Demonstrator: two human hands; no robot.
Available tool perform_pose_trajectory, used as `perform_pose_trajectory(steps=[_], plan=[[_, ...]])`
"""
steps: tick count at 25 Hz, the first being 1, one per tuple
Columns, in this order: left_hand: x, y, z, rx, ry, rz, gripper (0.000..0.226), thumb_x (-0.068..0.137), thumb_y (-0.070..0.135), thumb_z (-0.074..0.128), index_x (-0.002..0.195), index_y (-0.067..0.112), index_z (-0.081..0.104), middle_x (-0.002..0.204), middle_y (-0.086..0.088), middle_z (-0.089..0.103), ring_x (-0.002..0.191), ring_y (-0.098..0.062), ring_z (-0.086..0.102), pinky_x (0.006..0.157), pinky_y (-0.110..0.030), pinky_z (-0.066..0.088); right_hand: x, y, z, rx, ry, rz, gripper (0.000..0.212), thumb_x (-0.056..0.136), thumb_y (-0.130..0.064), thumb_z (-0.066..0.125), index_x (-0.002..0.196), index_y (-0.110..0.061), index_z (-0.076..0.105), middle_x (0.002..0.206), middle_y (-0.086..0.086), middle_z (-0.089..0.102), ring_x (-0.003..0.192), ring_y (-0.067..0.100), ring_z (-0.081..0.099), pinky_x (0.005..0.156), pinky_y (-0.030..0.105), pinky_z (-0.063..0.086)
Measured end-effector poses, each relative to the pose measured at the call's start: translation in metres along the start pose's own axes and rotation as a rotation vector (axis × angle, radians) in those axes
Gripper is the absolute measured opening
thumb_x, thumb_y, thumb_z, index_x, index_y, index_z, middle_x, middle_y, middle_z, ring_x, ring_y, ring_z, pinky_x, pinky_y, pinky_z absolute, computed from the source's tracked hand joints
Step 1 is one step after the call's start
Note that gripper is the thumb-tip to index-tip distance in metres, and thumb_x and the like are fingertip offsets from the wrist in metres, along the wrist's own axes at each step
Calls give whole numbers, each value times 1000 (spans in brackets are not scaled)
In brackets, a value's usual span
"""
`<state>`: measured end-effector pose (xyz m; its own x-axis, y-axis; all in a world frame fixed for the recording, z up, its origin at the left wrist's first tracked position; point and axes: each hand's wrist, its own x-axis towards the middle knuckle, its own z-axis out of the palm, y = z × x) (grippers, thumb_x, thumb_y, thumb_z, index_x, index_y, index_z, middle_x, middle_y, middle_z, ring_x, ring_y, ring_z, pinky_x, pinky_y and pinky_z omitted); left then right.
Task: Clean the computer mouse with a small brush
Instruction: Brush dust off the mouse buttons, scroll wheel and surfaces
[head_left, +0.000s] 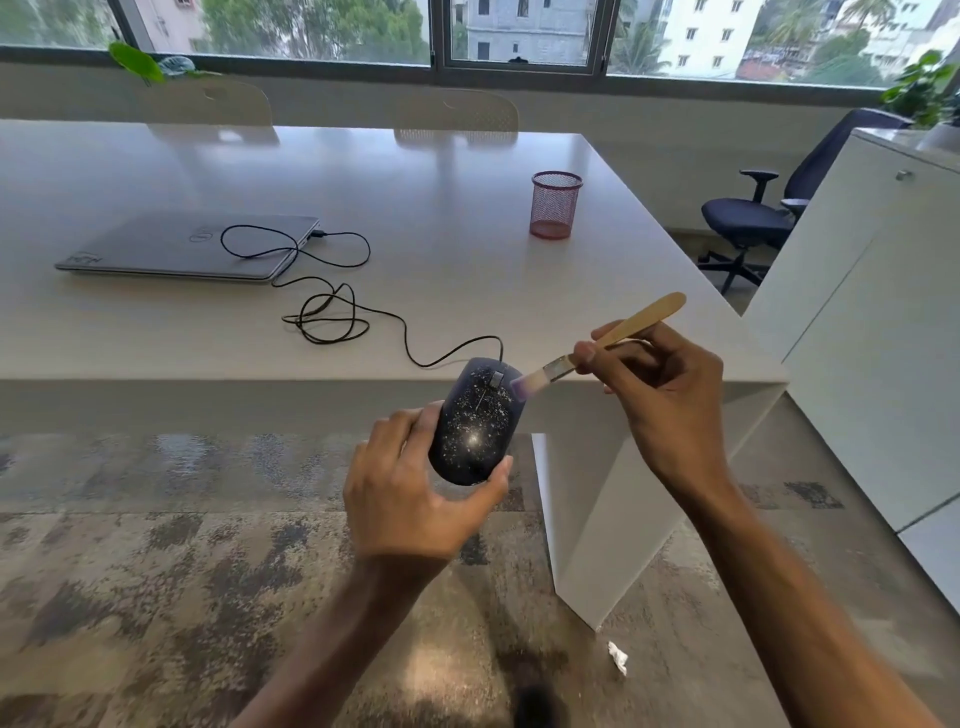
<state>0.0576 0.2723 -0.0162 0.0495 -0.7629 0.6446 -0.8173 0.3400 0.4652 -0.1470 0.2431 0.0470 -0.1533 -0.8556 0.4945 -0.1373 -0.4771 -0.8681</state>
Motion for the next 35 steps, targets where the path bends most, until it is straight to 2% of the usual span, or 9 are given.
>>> perform_pose_trajectory(steps=[9,19,25,28,31,35], plan=[[-36,5,-4,-18,87,12,60,74,61,67,105,9,66,94,0,62,83,-13,55,66,-36,52,-28,-2,-1,-25,-45,-36,11,87,-26,70,97,-21,72,88,-13,76,85,7,74,75,15,55],[-52,27,14,-1,75,-25,63,71,55,72,109,5,66,97,-6,65,84,-19,60,66,-39,54,-34,12,-25,-90,-184,-25,13,89,-23,69,98,-14,72,88,-10,76,84,9,74,78,20,57],[-62,28,11,1,3,-67,67,72,61,66,110,6,64,97,-5,64,83,-18,56,65,-37,52,-32,20,-40,-216,-36,-18,16,88,-30,69,100,-19,71,87,-15,73,85,7,72,79,22,58],[-70,28,11,11,-8,-95,71,71,64,64,110,4,65,99,-7,65,87,-21,59,70,-37,52,-43,18,-36,-106,-84,-26,11,88,-30,70,99,-25,70,88,-16,74,84,8,73,78,19,57],[-76,27,11,6,1,-86,74,71,64,64,110,1,66,101,-10,66,90,-25,60,74,-37,52,-50,20,-28,-149,-155,-46,10,87,-24,73,96,-23,70,87,-19,74,80,3,72,75,15,55],[-78,25,9,1,8,-60,74,71,64,64,109,1,66,101,-10,67,90,-25,61,74,-39,53,-43,26,-30,-223,-44,-14,11,87,-22,73,97,-19,70,86,-18,72,82,2,72,76,19,57]])
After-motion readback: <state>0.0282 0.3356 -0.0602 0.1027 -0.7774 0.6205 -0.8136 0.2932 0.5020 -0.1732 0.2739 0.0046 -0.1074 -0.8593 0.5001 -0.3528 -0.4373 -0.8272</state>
